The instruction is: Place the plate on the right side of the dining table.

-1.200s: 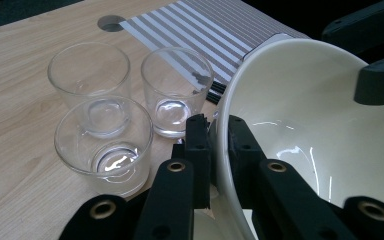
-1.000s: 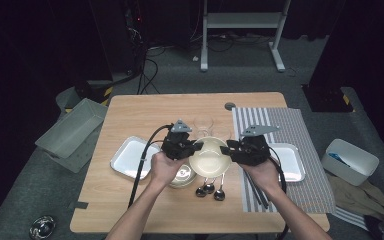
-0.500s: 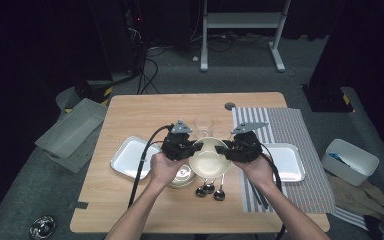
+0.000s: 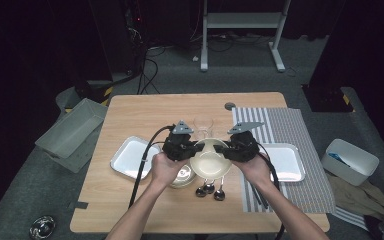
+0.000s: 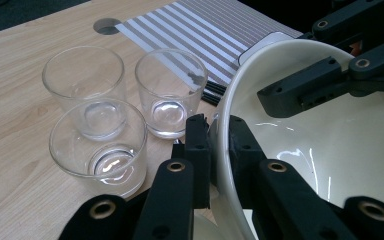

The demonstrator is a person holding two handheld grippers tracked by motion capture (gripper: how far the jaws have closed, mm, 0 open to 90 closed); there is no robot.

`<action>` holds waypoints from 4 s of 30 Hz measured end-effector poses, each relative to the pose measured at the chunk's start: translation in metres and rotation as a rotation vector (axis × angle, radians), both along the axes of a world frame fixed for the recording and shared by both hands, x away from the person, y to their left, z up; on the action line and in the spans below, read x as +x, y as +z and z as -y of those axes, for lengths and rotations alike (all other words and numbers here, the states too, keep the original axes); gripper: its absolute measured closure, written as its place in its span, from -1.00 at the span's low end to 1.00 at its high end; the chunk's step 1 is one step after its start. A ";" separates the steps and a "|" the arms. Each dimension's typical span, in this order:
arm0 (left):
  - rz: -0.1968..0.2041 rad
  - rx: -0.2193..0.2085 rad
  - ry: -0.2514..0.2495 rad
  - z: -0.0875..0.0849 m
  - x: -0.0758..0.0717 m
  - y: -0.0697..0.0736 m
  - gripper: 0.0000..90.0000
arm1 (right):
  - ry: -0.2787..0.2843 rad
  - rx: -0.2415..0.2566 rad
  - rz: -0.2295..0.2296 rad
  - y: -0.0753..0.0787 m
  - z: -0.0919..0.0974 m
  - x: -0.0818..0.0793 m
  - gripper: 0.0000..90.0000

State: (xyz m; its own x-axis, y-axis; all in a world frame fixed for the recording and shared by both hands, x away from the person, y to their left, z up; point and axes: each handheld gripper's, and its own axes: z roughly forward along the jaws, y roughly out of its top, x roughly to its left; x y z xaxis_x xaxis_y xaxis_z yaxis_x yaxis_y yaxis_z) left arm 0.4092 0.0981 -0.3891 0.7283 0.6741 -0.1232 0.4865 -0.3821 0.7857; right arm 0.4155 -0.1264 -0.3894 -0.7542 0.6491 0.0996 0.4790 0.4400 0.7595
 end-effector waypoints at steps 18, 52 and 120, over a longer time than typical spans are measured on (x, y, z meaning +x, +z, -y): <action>0.001 0.017 -0.018 0.001 0.000 -0.002 0.83 | 0.039 -0.040 -0.012 -0.004 0.001 0.003 0.85; 0.118 -0.040 0.012 -0.013 -0.010 0.010 -0.05 | 0.022 -0.017 -0.014 0.000 0.009 0.001 0.86; 0.170 -0.093 0.193 -0.084 -0.041 0.003 -0.16 | -0.111 0.011 -0.025 0.009 0.064 -0.005 0.86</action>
State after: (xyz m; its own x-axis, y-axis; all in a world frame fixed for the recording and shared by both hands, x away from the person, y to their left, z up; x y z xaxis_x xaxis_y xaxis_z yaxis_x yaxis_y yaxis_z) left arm 0.3678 0.1824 -0.3858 0.6032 0.7937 -0.0782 0.4013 -0.2173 0.8898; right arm 0.4107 -0.1901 -0.3805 -0.6748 0.7273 0.1254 0.5432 0.3745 0.7515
